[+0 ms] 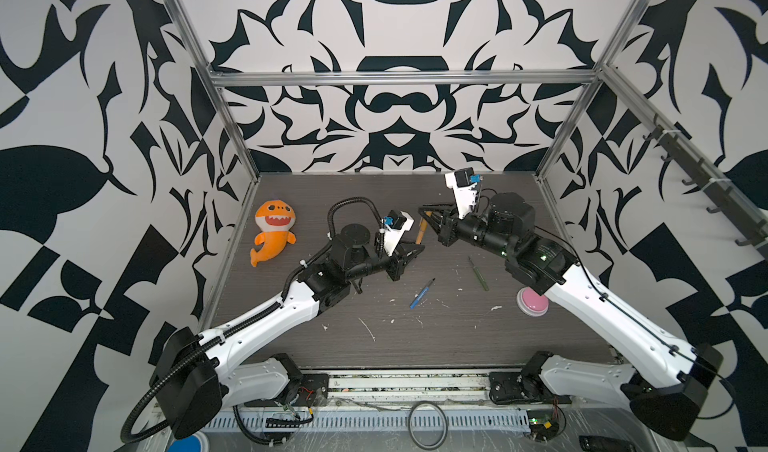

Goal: Insert the pens into the pen caps
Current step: 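Push the tan cap down onto the pen tip with the right gripper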

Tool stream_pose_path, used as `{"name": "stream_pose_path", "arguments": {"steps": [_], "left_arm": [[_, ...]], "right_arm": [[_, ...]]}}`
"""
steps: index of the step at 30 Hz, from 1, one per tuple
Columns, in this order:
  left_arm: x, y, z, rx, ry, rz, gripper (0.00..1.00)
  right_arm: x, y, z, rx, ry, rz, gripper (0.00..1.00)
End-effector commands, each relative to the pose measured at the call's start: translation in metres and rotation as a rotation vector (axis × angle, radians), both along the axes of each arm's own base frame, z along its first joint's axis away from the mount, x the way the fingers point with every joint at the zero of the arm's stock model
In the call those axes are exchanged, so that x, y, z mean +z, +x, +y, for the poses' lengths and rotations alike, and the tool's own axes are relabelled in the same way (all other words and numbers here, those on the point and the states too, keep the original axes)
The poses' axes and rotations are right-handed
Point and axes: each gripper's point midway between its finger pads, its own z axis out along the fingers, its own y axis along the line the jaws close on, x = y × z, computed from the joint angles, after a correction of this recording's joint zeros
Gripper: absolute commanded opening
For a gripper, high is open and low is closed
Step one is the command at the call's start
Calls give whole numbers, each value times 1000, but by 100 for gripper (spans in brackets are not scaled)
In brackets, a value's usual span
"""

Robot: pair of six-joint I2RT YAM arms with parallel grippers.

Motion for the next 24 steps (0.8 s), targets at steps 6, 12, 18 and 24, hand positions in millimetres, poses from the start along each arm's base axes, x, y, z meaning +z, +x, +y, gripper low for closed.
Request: {"name": "stream_pose_path", "arguments": {"steps": [6, 12, 18, 24], "left_arm": [[92, 4, 16, 81, -226, -143, 9], [122, 8, 15, 92, -251, -197, 9], [143, 12, 17, 104, -274, -245, 8], [155, 17, 19, 112, -294, -266, 8]], "right_arm": [[-76, -24, 7, 79, -115, 150, 0], [-115, -32, 5, 62, -195, 176, 0], [-151, -38, -2, 47, -257, 214, 0], [-184, -44, -3, 49, -308, 255, 0]]}}
